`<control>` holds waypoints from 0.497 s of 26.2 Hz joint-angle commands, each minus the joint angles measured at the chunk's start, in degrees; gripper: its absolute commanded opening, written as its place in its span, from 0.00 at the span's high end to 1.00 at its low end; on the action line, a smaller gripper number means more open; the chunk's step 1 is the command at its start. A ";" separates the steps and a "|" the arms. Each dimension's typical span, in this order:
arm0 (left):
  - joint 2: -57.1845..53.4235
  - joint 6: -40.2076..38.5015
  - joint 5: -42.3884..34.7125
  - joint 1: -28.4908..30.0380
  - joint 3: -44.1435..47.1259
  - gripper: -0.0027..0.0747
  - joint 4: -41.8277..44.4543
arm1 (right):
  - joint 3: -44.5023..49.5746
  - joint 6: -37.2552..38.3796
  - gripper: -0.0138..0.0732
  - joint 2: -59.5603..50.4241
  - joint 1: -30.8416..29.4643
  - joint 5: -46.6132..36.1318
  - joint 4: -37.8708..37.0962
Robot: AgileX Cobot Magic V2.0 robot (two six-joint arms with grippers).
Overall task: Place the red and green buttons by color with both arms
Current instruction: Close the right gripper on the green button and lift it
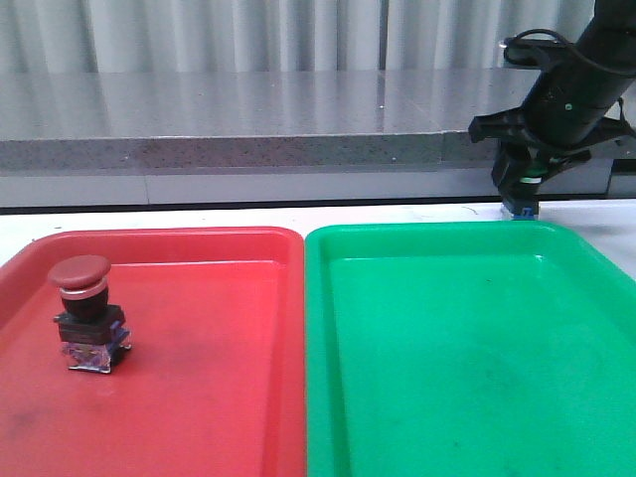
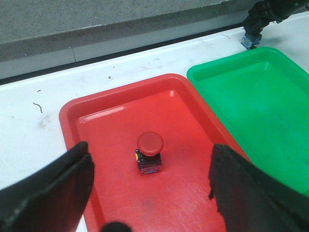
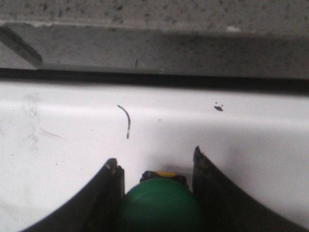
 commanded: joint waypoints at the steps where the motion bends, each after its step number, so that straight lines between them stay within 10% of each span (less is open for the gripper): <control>1: 0.27 0.03 -3.92 -0.30 -1.63 0.33 -0.47 | -1.90 -0.80 0.58 -3.53 -0.22 -2.35 0.70; 13: 0.27 0.03 -3.92 -0.30 -1.63 0.33 -0.47 | -1.90 -0.80 0.57 -8.06 -0.22 2.02 0.70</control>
